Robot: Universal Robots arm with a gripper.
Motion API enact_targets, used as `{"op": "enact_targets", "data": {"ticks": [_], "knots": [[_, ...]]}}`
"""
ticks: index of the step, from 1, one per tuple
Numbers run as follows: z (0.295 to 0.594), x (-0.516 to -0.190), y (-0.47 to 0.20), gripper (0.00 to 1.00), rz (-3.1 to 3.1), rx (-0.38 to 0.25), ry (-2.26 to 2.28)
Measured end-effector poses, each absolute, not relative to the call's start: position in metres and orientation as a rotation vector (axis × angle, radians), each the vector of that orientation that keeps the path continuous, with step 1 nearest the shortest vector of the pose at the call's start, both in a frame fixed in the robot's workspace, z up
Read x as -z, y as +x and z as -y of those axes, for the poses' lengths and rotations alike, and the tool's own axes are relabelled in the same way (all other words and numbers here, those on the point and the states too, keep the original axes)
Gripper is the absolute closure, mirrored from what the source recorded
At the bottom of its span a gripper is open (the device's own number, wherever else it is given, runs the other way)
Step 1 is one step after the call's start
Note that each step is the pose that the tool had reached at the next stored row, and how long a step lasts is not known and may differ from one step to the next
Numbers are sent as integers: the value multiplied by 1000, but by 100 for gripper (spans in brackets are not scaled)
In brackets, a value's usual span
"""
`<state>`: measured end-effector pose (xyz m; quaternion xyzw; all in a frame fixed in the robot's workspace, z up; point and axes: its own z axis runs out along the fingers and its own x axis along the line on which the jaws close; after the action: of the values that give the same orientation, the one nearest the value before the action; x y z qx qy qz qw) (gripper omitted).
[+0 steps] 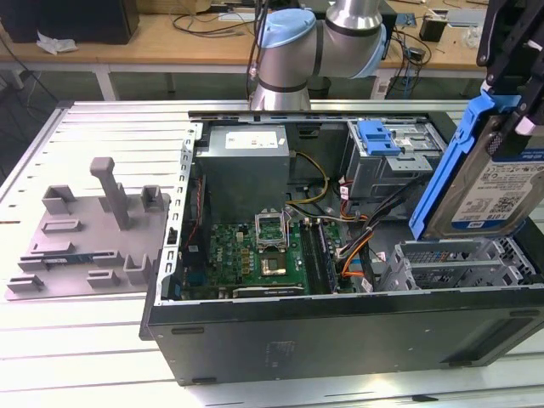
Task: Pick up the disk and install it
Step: 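Insert the disk into the insertion slot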
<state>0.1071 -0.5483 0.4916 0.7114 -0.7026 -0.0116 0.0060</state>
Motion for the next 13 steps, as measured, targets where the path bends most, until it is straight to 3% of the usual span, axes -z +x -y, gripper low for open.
{"op": "enact_targets", "data": {"ticks": [13], "knots": [[548, -489, 109, 63, 2199, 36, 2227]]}}
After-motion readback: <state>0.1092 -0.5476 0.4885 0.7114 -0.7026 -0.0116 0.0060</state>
